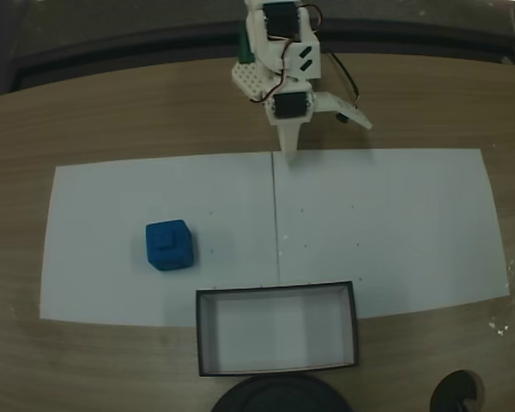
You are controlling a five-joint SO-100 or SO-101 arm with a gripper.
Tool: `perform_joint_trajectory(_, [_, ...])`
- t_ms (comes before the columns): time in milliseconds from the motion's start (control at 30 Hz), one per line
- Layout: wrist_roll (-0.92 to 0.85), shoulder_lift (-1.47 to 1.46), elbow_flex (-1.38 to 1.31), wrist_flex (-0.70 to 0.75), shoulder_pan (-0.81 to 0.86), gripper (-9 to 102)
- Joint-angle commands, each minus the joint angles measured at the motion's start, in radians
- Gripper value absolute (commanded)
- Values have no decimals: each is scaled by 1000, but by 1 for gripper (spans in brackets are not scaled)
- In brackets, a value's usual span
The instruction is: Grab a blue square and put it in the box.
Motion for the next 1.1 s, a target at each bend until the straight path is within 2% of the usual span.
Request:
perform_joint_trajectory(0, [3, 25, -58, 9, -9, 0])
perform_joint_trajectory(567, [5, 25, -63, 8, -6, 0])
perform_joint_trajectory(700, [-3, 26, -167, -89, 38, 1])
perform_joint_trajectory(767, [-9, 25, -221, -144, 80, 5])
perform_joint_trajectory(900, [-120, 23, -321, -181, 100, 20])
perform_joint_trajectory(1067, [-112, -118, -425, -190, 126, 21])
